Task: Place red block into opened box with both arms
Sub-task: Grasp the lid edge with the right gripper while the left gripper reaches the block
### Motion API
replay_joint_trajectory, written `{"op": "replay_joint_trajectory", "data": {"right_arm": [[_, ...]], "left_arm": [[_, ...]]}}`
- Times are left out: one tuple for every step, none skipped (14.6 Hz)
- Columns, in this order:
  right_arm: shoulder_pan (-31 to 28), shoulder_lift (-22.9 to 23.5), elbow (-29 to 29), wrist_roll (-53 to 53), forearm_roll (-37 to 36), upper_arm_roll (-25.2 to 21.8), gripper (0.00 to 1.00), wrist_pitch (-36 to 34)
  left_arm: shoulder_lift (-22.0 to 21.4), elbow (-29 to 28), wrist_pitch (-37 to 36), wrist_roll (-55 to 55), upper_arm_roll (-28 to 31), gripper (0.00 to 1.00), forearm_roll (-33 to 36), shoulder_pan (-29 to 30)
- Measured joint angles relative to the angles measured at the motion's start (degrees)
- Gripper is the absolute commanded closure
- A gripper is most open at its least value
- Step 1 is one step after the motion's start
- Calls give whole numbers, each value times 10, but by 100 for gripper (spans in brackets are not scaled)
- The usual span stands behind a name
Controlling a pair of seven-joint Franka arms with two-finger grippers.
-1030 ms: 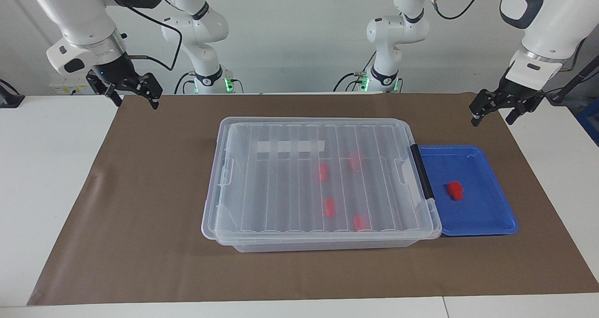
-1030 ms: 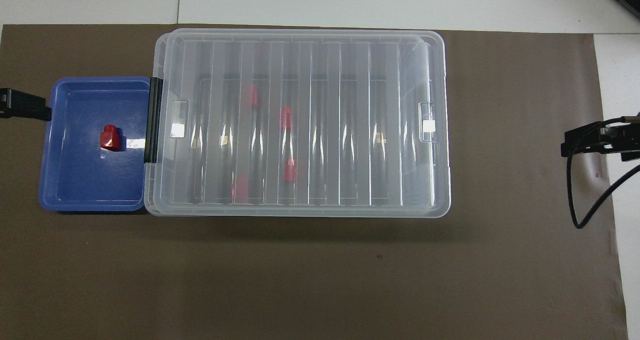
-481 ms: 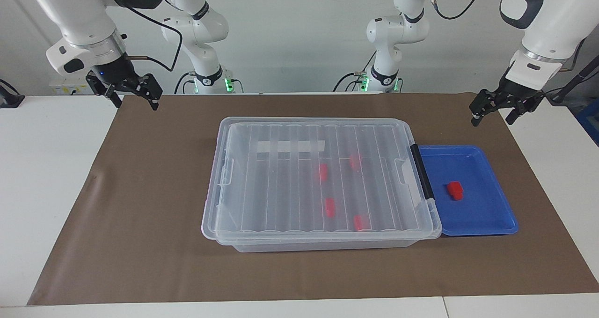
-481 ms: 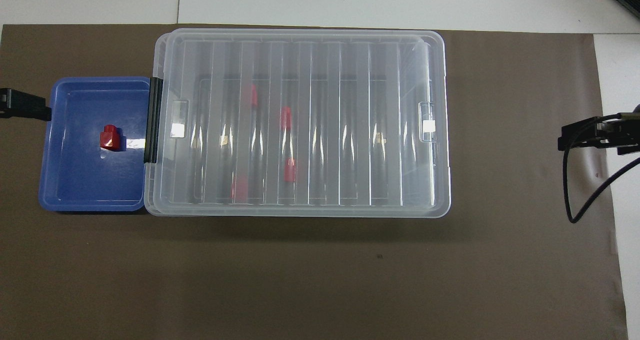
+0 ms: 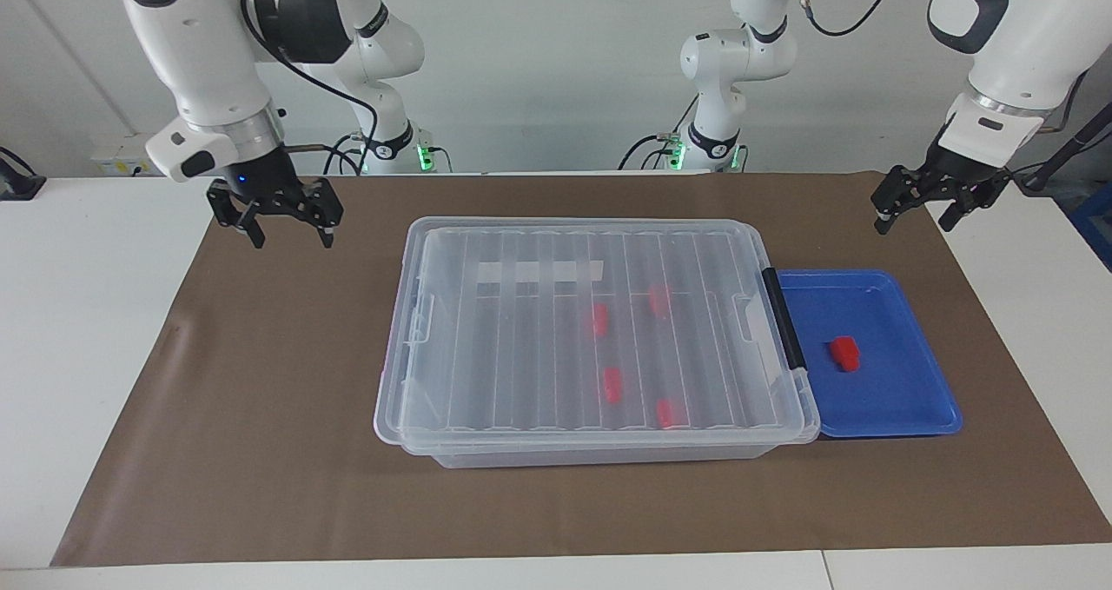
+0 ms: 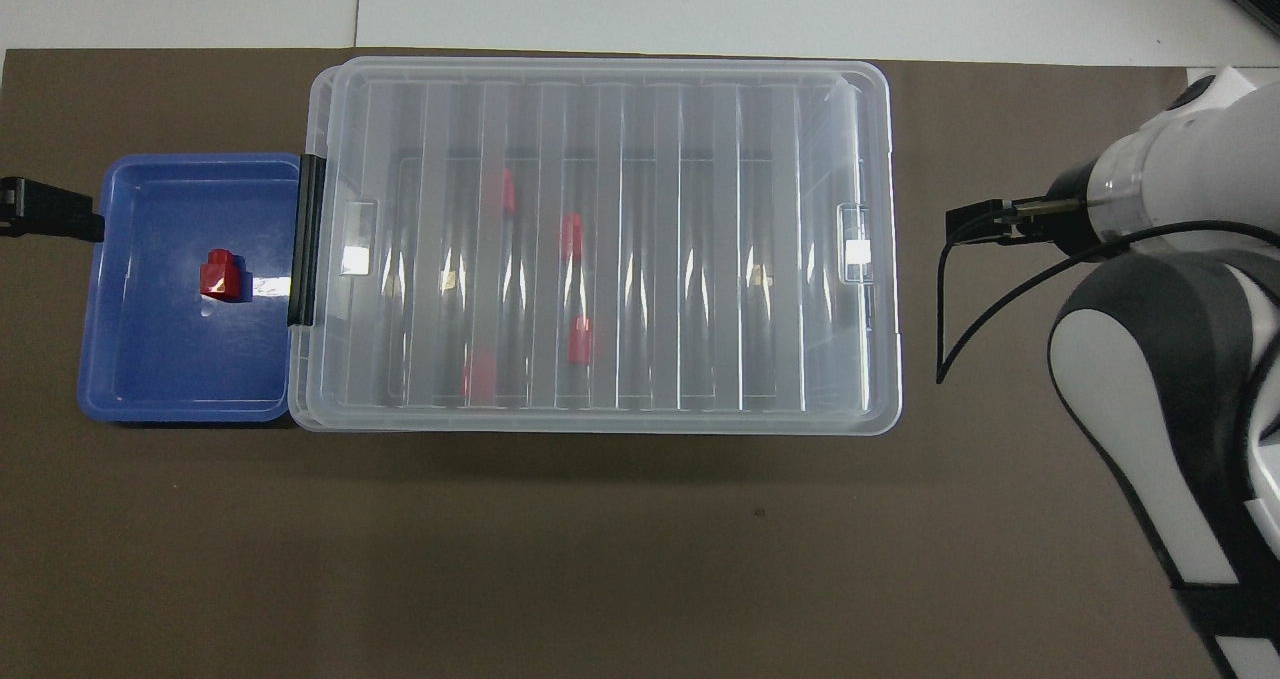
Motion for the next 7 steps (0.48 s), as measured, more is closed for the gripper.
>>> {"op": "replay_joint_trajectory", "data": {"right_arm": [[6, 12, -1, 0, 8, 0, 0, 16], [12, 24, -2, 1, 16, 0, 0, 28], [15, 35, -3, 3, 23, 1, 0, 36], [16, 46, -4, 3, 29, 1, 0, 44], [17, 57, -4, 3, 32, 1, 0, 51], [17, 65, -4, 3, 32, 0, 0, 54], [17, 70, -4, 3, 32, 0, 0, 56]], "left_arm": [[-3, -10, 9, -3, 1, 0, 0, 0], [-8, -27, 24, -11, 2, 0, 0, 0], [-15, -47, 43, -21, 1, 0, 0, 0], [-23, -69, 66, -26, 1, 0, 0, 0], [-31, -91, 90, -29, 0, 0, 0, 0], [-37, -108, 108, -31, 0, 0, 0, 0], [-41, -120, 119, -32, 0, 0, 0, 0]]}}
